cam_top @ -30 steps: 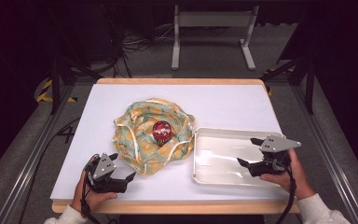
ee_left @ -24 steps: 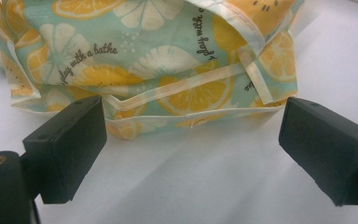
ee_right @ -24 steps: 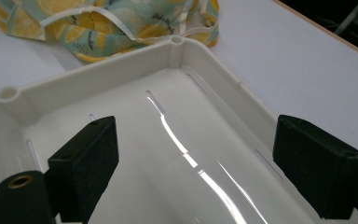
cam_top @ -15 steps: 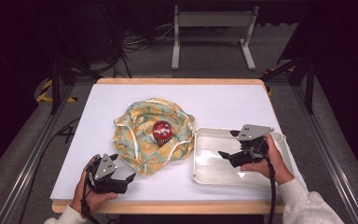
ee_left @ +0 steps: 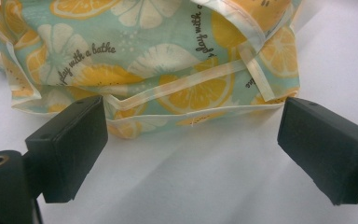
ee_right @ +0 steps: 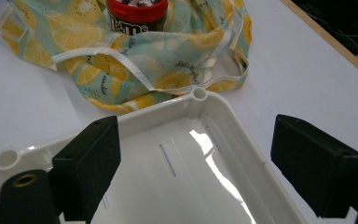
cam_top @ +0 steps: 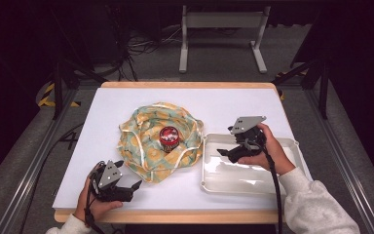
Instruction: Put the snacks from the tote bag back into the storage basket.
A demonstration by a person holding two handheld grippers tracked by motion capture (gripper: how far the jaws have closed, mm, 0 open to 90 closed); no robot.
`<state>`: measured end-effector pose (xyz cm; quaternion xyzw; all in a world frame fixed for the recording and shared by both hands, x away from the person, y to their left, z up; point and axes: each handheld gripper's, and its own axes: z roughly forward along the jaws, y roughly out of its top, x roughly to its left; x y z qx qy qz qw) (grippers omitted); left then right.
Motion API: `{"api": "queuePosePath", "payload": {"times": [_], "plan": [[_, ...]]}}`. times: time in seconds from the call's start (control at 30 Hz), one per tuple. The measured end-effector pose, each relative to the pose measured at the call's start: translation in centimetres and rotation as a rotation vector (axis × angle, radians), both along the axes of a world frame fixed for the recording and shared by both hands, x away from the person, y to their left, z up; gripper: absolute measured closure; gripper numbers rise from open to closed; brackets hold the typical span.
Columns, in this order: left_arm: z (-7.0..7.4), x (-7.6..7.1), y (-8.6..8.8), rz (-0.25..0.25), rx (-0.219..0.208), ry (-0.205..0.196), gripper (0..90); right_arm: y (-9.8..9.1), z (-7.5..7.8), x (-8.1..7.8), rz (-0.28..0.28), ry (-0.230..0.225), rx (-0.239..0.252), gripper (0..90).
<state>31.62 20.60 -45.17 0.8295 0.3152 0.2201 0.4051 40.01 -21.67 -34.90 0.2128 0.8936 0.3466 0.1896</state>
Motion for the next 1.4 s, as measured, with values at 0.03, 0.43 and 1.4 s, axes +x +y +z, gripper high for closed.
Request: {"api": "queuePosePath", "payload": {"times": [0.03,0.43,1.4], "plan": [[0.0,0.0,0.0,0.0,-0.001,0.001,8.9,0.0,0.0,0.0,0.0,0.0,0.0,16.5],[0.0,0.0,0.0,0.002,-0.001,0.0,8.9,1.6,0.7,0.9,0.017,-0.004,-0.02,16.8],[0.0,0.0,0.1,-0.006,-0.002,0.004,8.8,6.5,2.0,1.9,0.087,-0.002,-0.095,16.5]]}}
